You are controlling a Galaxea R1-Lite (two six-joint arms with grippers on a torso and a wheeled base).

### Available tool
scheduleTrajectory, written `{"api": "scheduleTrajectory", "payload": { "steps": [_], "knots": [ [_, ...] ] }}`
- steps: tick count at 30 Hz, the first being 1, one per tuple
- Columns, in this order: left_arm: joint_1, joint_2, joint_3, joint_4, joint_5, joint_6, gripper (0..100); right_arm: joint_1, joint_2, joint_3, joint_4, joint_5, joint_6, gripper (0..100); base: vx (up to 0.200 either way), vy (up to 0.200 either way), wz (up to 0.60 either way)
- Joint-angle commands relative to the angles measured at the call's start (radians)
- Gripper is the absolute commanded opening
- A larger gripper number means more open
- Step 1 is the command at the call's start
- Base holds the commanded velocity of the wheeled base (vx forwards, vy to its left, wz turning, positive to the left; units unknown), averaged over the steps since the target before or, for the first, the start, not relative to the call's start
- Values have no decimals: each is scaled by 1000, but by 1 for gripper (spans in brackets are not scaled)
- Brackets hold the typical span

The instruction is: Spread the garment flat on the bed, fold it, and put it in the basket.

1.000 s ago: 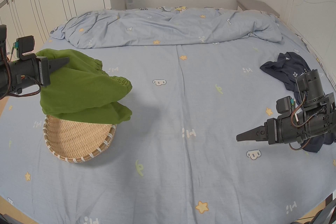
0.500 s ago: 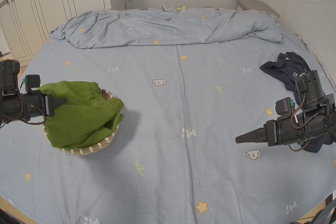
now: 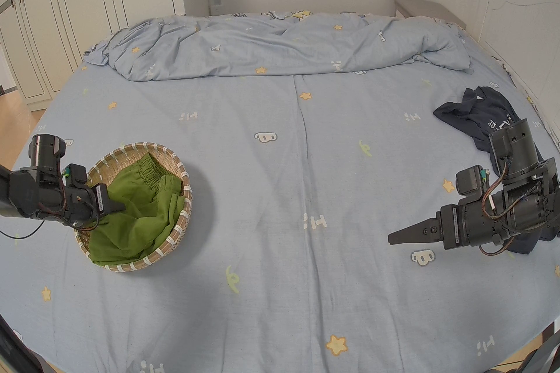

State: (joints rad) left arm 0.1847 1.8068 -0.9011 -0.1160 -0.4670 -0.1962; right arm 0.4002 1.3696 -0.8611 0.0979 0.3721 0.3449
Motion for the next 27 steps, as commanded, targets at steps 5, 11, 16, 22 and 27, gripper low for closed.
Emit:
{"api": "scheduleTrajectory", "payload": {
  "steps": [5, 11, 16, 22, 27],
  "knots": [
    [-39, 89, -81, 25, 13, -20, 0, -3, 3, 2, -3, -1, 0, 100, 0, 0, 0],
    [-37, -21, -79, 59, 13, -22, 100, -3, 5, 2, -3, -1, 0, 100, 0, 0, 0],
    [-36, -167, -110, 200, 13, -16, 100, -4, 2, 2, -3, -1, -1, 100, 0, 0, 0],
    [-44, -357, -142, 381, 13, -9, 100, -4, 2, 2, -3, -1, -3, 100, 0, 0, 0],
    [-59, -543, -127, 487, 13, -2, 100, -9, -63, 27, 0, -4, -7, 100, 0, 0, 0]
  ]
}}
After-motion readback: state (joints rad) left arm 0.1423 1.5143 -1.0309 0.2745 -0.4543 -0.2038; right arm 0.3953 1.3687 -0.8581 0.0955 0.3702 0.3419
